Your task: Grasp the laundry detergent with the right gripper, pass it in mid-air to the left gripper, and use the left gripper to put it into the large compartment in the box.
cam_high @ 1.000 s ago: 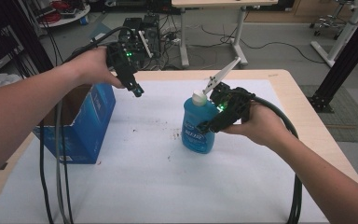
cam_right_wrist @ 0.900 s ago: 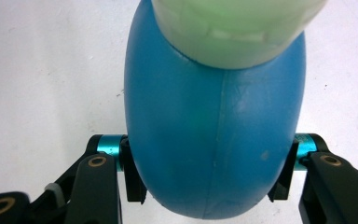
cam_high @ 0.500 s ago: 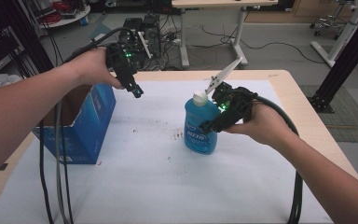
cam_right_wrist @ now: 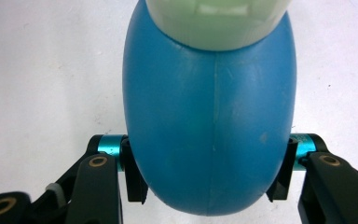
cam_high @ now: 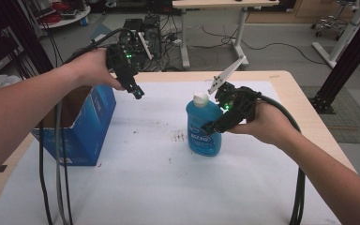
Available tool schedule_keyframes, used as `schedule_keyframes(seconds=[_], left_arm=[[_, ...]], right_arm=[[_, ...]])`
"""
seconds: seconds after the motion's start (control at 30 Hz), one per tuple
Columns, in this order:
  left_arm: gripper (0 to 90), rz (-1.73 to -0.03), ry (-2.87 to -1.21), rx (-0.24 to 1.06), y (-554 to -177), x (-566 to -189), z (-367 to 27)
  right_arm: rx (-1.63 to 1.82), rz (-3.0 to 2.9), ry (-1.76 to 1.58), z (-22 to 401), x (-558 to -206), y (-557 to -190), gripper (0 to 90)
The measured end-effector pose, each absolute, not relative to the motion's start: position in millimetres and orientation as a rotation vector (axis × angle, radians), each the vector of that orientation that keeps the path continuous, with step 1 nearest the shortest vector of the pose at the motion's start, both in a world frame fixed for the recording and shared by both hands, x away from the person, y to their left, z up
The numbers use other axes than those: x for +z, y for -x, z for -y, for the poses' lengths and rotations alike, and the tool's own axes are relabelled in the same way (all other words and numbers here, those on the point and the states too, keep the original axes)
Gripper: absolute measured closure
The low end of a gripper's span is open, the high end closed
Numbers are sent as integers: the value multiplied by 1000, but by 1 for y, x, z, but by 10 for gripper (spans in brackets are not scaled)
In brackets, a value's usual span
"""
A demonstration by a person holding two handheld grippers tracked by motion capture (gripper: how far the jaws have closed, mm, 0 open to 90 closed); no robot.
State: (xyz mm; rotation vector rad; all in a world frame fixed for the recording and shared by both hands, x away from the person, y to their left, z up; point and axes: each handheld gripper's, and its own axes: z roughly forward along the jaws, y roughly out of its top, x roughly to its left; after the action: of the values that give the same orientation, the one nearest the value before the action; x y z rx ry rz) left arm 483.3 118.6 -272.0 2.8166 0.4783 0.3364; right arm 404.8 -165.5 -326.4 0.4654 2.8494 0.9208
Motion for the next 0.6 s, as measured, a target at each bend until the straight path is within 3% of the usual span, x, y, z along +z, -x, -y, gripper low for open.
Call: schedule_keyframes(seconds=[0.6], left_arm=[[182,-443,-2807,329,-478,-265,-117]], right_arm=[[979,-2875,-406,168,-309,-410,451]])
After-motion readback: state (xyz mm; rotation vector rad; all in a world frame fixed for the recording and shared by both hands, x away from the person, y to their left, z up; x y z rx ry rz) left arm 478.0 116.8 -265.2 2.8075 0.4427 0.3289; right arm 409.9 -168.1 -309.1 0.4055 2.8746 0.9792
